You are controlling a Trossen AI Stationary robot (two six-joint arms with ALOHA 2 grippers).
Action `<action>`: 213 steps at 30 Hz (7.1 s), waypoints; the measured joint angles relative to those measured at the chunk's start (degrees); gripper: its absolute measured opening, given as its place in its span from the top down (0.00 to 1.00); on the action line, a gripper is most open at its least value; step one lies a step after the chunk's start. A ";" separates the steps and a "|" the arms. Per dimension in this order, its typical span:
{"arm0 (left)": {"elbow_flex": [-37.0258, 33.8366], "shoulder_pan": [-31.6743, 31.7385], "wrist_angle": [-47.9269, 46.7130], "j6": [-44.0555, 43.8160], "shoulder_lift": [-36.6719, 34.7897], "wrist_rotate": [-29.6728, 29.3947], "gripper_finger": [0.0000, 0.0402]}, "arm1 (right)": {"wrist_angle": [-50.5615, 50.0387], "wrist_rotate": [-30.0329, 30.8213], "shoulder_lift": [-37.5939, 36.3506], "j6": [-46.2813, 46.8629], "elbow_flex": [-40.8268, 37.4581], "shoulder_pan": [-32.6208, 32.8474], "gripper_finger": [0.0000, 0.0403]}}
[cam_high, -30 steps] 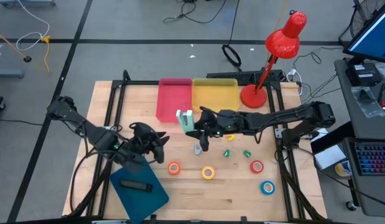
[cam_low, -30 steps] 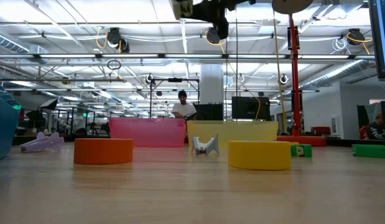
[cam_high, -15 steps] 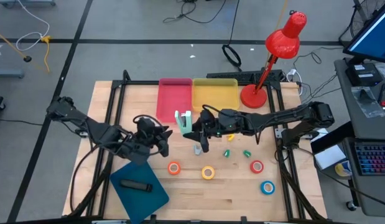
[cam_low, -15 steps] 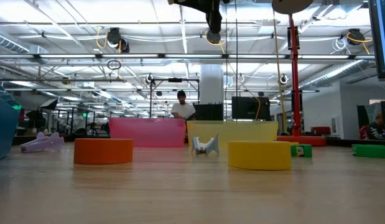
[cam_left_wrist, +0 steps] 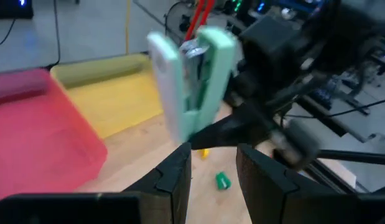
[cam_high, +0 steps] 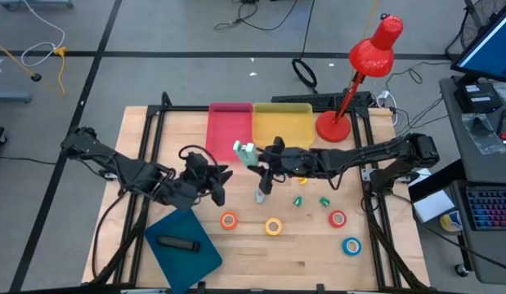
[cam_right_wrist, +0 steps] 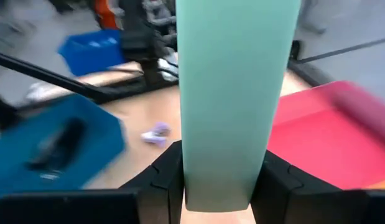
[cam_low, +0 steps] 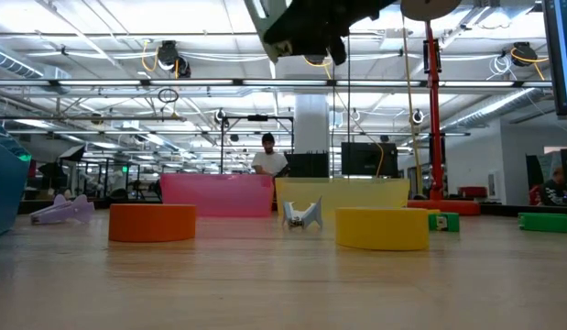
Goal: Pick and place Stapler, Stapler remover, tape
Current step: Put the large light green stapler into the blue bin
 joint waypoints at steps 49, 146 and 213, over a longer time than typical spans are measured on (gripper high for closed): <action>0.00 10.20 4.43 30.01 6.36 26.37 0.68 | -52.04 -2.86 15.06 -32.58 24.90 -0.40 0.70; 0.00 15.88 -4.96 26.92 12.87 34.26 0.33 | -46.97 -7.30 20.94 -34.81 23.93 0.32 0.70; 0.00 14.14 -7.67 27.15 15.15 31.42 0.33 | -42.95 -5.19 19.09 -32.36 20.58 0.32 0.70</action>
